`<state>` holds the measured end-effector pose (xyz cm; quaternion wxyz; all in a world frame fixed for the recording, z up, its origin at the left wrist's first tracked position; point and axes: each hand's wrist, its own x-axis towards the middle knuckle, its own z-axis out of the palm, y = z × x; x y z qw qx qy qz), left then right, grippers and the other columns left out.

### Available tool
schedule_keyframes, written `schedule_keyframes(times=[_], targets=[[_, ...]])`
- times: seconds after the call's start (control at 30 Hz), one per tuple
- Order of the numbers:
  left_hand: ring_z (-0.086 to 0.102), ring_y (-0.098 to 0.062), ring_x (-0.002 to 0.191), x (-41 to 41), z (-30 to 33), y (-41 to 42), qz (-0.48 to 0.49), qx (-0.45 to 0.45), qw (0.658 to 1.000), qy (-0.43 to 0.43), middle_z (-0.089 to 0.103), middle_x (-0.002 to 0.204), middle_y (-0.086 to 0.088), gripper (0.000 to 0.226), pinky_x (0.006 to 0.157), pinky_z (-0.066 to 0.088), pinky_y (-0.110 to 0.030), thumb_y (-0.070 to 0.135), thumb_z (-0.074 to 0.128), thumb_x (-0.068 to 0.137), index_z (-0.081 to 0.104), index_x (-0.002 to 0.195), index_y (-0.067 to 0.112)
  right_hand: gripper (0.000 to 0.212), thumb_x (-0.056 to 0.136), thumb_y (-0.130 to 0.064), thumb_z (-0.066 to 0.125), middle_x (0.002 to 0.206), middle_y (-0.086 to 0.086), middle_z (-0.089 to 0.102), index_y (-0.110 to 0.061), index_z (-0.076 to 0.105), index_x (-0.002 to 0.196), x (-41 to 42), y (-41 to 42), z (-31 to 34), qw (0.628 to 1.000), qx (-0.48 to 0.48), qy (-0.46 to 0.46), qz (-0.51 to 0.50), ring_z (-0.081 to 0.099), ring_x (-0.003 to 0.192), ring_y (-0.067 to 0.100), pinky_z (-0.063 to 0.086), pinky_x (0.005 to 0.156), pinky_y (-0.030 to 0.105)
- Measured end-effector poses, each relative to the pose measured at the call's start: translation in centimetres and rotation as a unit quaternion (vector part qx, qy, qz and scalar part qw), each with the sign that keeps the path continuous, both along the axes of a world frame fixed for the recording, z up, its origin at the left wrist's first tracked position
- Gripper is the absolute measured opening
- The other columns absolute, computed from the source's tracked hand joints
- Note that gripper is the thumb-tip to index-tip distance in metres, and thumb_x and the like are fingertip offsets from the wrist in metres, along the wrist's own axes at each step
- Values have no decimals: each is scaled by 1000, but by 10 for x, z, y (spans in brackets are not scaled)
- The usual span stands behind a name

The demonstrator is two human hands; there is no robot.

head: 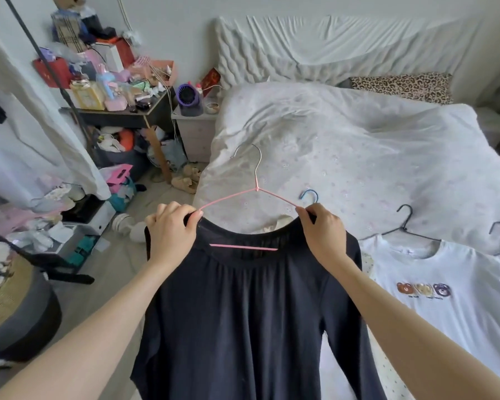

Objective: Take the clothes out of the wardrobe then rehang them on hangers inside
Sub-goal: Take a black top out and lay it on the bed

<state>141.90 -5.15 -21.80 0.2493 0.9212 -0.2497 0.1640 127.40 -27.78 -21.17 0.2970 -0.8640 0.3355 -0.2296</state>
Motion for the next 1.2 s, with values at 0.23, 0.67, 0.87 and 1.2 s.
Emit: schedule_keyframes(times=[0.23, 0.67, 0.87, 1.2], targets=[[46, -30, 94, 61, -92, -48, 0, 20, 997, 75, 61, 93, -5, 19, 81, 30, -41, 27, 55, 92, 66, 86, 13, 34, 95, -34, 49, 73, 7, 62, -2, 60, 92, 56, -36, -86, 999, 12, 45, -16, 58, 72, 32, 44, 80, 42], [44, -32, 91, 134, -209, -113, -33, 40, 996, 75, 57, 92, -7, 23, 78, 25, -40, 29, 50, 94, 64, 87, 12, 28, 98, -29, 43, 92, 7, 62, -5, 56, 92, 125, -90, -198, 993, 5, 97, -71, 53, 86, 25, 27, 86, 34], [45, -34, 97, 142, -245, -116, -51, 92, 986, 130, 55, 100, -11, 23, 80, 31, -42, 30, 53, 93, 65, 95, 10, 30, 95, -32, 47, 91, 9, 59, -4, 57, 90, 129, -95, -237, 987, -43, 146, -53, 50, 93, 27, 28, 88, 37], [39, -34, 123, 127, -214, -86, -114, 237, 949, 171, 44, 134, -13, 43, 98, 29, -47, 29, 49, 94, 43, 135, 17, 45, 91, -29, 54, 124, 13, 52, -9, 46, 130, 89, -80, -212, 965, -70, 251, 30, 45, 115, 33, 29, 99, 39]])
